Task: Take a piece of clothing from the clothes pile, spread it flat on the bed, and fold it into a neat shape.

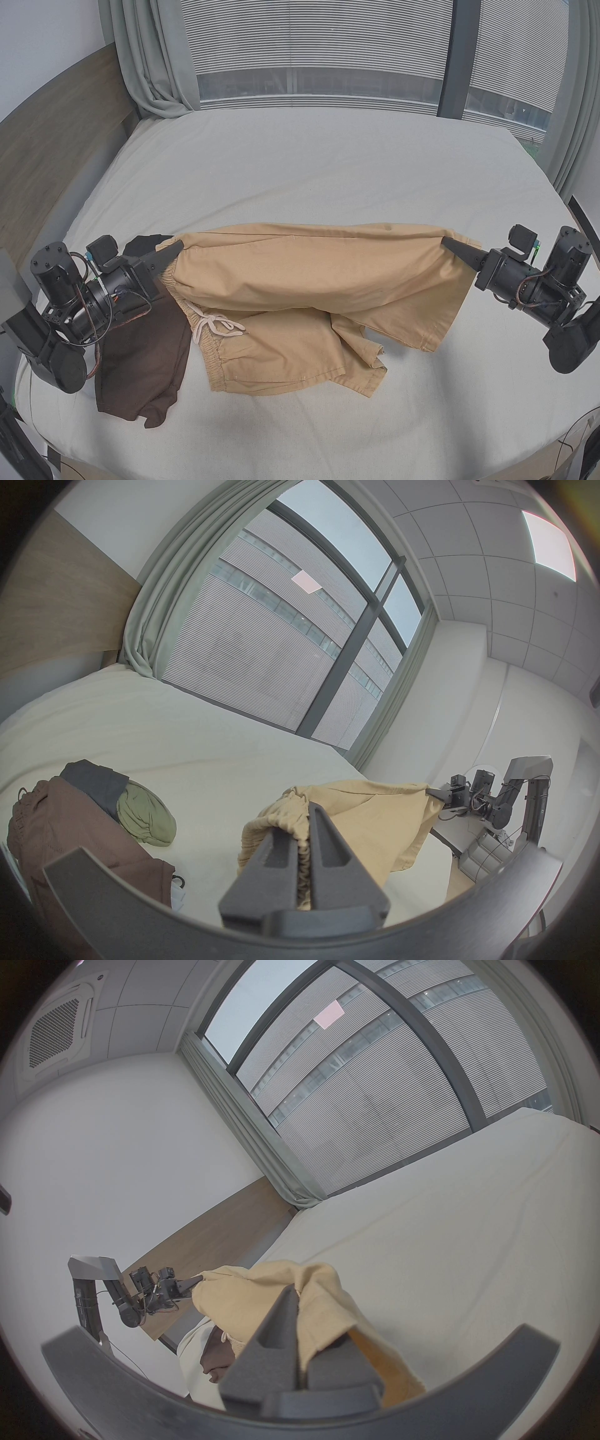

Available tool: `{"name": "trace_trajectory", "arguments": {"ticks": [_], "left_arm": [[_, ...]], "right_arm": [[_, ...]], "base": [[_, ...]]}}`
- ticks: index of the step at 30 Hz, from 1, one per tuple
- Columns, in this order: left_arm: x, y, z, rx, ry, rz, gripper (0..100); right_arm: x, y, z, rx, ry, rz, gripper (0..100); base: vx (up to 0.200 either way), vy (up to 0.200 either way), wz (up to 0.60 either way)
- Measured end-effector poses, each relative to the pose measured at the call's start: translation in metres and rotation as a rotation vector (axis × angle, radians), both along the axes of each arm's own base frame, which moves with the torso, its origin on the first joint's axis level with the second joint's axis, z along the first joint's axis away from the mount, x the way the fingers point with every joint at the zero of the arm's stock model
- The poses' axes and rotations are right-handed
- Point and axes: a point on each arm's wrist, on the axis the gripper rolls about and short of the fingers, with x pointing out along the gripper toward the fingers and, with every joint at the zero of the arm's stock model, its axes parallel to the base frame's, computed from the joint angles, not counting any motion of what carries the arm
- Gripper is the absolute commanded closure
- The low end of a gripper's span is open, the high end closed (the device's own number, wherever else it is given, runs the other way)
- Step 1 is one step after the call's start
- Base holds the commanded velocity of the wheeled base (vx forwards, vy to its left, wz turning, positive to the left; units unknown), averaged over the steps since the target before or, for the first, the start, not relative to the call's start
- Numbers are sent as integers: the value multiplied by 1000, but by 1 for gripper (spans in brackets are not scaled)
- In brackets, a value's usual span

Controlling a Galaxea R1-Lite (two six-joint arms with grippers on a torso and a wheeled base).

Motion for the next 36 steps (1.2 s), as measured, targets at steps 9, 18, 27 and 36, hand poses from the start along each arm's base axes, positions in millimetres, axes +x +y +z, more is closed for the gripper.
{"name": "trace_trajectory", "arguments": {"ticks": [9,18,27,36], "left_arm": [[15,1,3,-17,-27,64,100],[38,-3,-11,-25,-8,105,100],[68,-6,-18,-51,-29,126,100],[93,-9,-30,-69,-43,149,100]], "right_arm": [[39,-1,-3,-6,10,-27,100],[74,2,-1,-6,15,-34,100],[104,5,-7,-4,20,-39,100],[129,3,-18,1,21,-54,100]], "base": [[0,0,0],[0,0,0],[0,0,0],[0,0,0]]}}
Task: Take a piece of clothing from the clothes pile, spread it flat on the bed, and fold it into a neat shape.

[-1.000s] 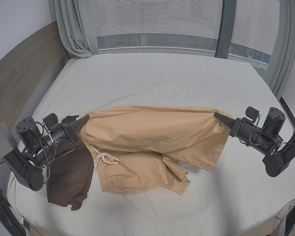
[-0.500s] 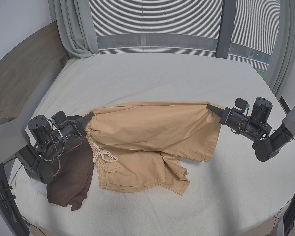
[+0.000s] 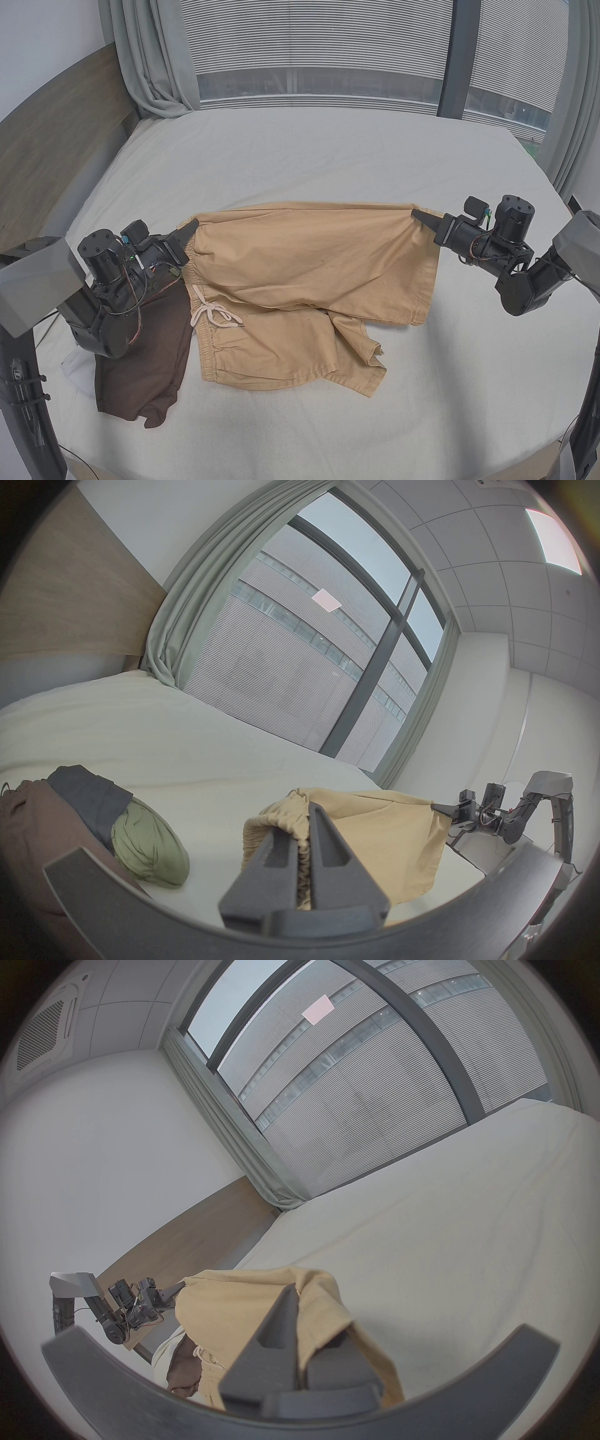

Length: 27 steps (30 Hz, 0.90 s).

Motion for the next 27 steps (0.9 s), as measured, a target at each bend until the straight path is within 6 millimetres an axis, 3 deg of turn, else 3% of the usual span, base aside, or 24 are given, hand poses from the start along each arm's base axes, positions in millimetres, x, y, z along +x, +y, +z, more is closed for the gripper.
{"name": "trace_trajectory", "arguments": {"ticks": [17,27], "left_arm": [[35,-2,-22,-31,-12,20,100],[46,-2,-30,-45,-14,40,100]], "right_arm": [[35,1,-18,10,4,-9,100],[49,3,-31,10,6,-9,100]], "base": [[0,0,0],[0,0,0]]}}
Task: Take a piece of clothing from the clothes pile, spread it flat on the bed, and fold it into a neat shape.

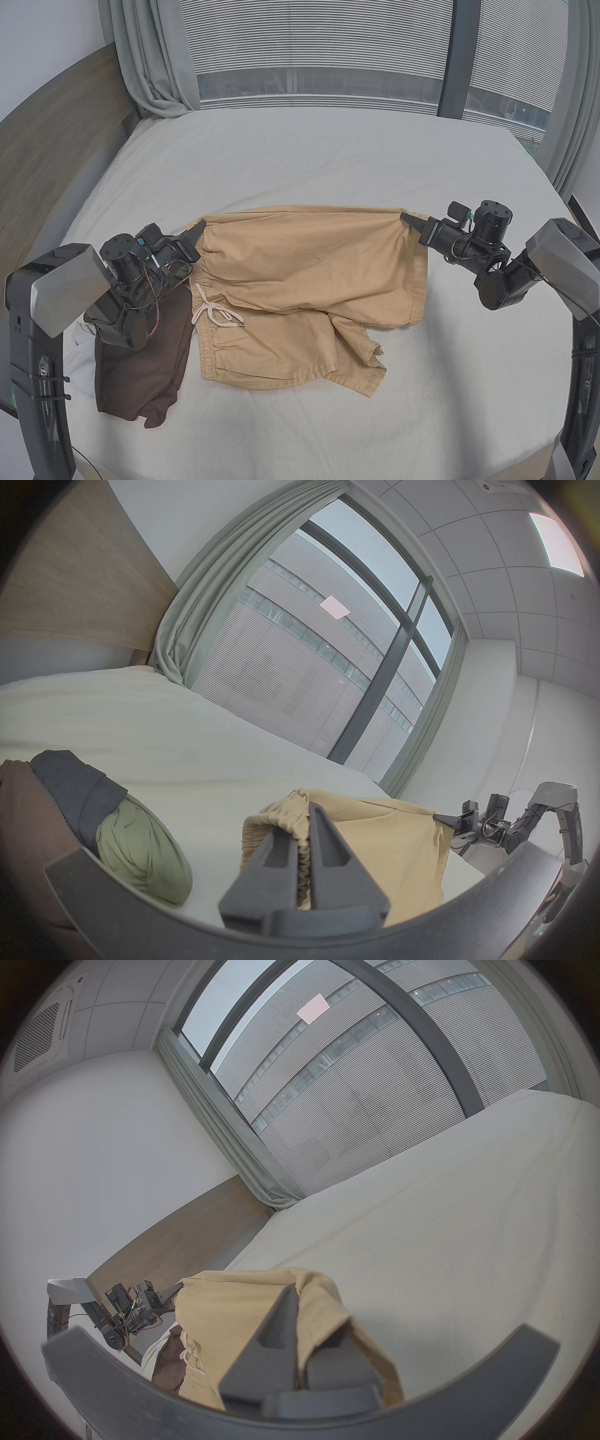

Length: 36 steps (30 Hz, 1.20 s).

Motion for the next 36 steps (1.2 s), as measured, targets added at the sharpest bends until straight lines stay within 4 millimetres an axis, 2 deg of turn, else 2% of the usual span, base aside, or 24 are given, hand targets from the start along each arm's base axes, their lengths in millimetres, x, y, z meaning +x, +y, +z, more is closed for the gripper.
{"name": "trace_trajectory", "arguments": {"ticks": [16,17,18,19,24,30,36], "left_arm": [[11,-3,-9,-2,-4,0,100],[11,-3,-9,-2,-5,1,0],[12,-2,-9,-3,-8,2,0],[13,-3,-9,-3,-8,2,0],[15,0,-11,-7,-2,6,0],[16,-4,-13,-62,47,-11,0],[16,-4,-17,-62,97,-5,0]], "right_arm": [[13,0,-13,-1,-2,-4,100],[13,0,-13,-1,-2,-4,100],[14,0,-14,-1,-3,-4,100],[14,0,-14,-1,-2,-4,0],[17,1,-13,2,-16,-13,0],[20,-4,-22,1,-6,-33,0],[5,-6,-37,-14,53,-35,0]], "base": [[0,0,0],[0,0,0],[0,0,0],[0,0,0],[0,0,0],[0,0,0],[0,0,0]]}}
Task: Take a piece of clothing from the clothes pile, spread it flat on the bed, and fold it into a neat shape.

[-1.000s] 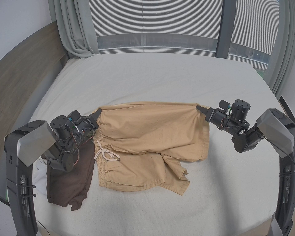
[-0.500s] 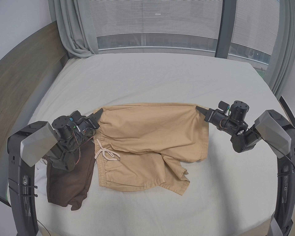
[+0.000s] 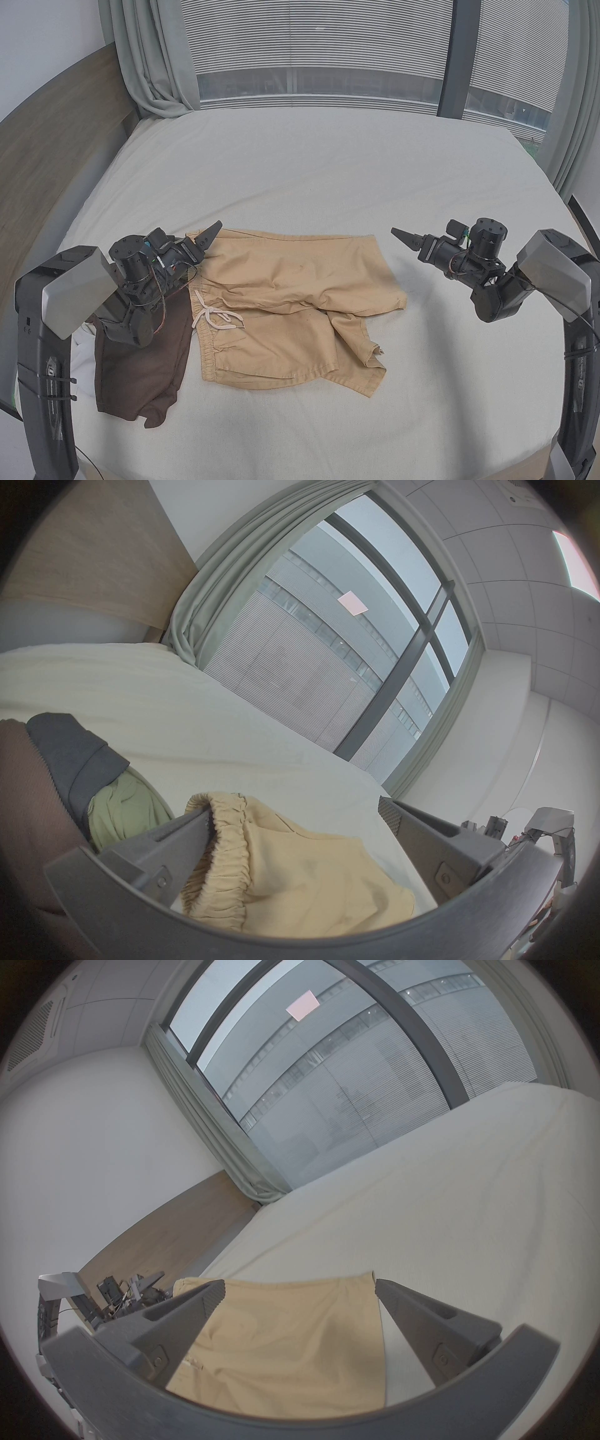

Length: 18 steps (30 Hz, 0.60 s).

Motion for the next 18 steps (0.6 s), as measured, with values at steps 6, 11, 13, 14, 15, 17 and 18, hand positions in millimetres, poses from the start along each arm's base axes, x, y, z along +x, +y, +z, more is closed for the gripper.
{"name": "trace_trajectory", "arguments": {"ticks": [6,11,13,14,15,17,18], "left_arm": [[-3,2,-1,2,55,27,0],[-16,5,3,10,110,41,0],[-23,5,6,14,129,42,0],[-28,6,7,15,137,42,0],[-32,6,8,16,145,40,0],[-42,7,11,19,165,20,0],[-46,8,12,19,174,4,0]], "right_arm": [[-31,3,-13,-16,90,16,0],[-60,9,-16,-24,147,41,0],[-68,13,-16,-26,166,52,0],[-73,15,-16,-27,177,55,0],[-76,16,-16,-26,184,55,0],[-83,19,-16,-25,202,48,0],[-85,20,-16,-24,207,48,0]], "base": [[0,0,0],[0,0,0],[0,0,0],[0,0,0],[0,0,0],[0,0,0],[0,0,0]]}}
